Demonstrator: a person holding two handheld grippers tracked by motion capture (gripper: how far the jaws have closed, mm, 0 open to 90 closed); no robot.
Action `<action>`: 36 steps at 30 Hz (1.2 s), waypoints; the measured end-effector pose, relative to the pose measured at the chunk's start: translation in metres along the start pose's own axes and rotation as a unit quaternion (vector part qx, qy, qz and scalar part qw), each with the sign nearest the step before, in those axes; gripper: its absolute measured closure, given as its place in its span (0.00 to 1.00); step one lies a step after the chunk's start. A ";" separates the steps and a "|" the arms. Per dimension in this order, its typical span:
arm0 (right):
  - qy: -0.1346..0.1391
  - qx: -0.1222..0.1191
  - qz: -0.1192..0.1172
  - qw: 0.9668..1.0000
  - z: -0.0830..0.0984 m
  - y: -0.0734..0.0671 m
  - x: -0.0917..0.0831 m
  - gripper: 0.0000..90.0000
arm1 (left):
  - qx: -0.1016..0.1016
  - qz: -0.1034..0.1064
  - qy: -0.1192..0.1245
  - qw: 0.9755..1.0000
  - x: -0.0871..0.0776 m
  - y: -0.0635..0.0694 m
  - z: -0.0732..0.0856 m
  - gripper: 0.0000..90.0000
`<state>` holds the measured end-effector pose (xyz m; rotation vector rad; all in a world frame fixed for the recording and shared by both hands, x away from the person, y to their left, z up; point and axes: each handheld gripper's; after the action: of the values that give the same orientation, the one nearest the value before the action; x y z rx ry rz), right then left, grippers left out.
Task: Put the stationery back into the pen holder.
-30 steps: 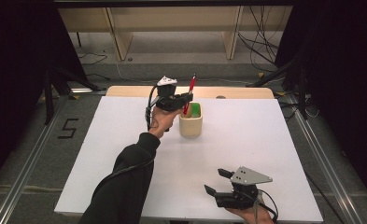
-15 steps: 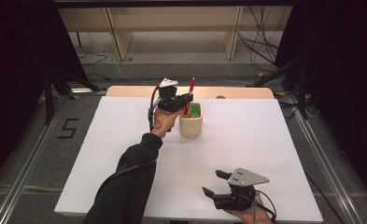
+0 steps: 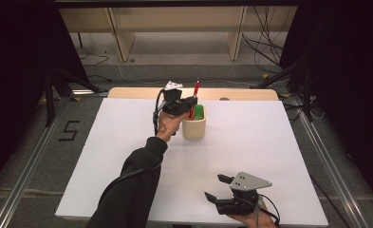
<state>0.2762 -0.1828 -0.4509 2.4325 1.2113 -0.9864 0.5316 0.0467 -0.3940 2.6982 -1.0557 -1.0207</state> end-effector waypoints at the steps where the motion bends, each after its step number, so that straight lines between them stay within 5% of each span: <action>1: 0.000 0.000 -0.001 1.000 0.000 0.000 0.000 0.31 | 0.000 -0.001 -0.002 1.000 0.000 0.000 0.000 0.87; 24: -0.003 -0.005 -0.003 1.000 -0.001 -0.001 0.001 0.31 | 0.007 -0.006 -0.030 1.000 0.003 0.001 0.005 0.86; 29: -0.006 -0.005 -0.004 1.000 -0.001 -0.001 0.001 0.31 | 0.004 -0.011 -0.045 0.999 -0.003 0.009 0.000 0.46; 36: -0.004 -0.004 -0.002 1.000 -0.001 -0.001 0.000 0.31 | 0.018 0.013 -0.061 0.998 -0.029 0.016 -0.005 0.33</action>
<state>0.2756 -0.1816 -0.4503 2.4181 1.2151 -0.9886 0.5098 0.0513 -0.3693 2.6724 -1.1371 -1.1855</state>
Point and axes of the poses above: each handheld gripper's, and its own axes: x roughly forward along the jaws, z roughly out of its underside, y roughly to its right, and after that the axes turned 12 degrees about -y, right-handed
